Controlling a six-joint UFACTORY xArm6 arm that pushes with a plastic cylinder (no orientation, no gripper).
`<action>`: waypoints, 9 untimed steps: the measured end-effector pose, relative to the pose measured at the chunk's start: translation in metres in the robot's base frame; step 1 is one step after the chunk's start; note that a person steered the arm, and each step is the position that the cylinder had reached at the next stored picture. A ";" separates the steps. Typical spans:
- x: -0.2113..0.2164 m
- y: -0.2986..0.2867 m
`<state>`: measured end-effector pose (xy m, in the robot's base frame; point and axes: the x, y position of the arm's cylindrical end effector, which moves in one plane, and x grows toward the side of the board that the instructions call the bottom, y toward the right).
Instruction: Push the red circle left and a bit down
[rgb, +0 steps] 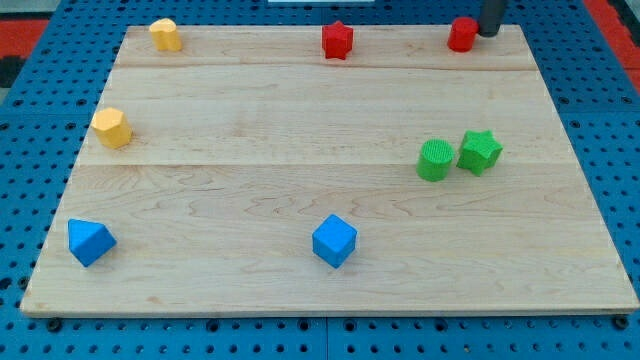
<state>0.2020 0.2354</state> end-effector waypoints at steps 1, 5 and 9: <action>-0.006 0.001; -0.004 0.042; -0.009 -0.009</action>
<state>0.1926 0.2268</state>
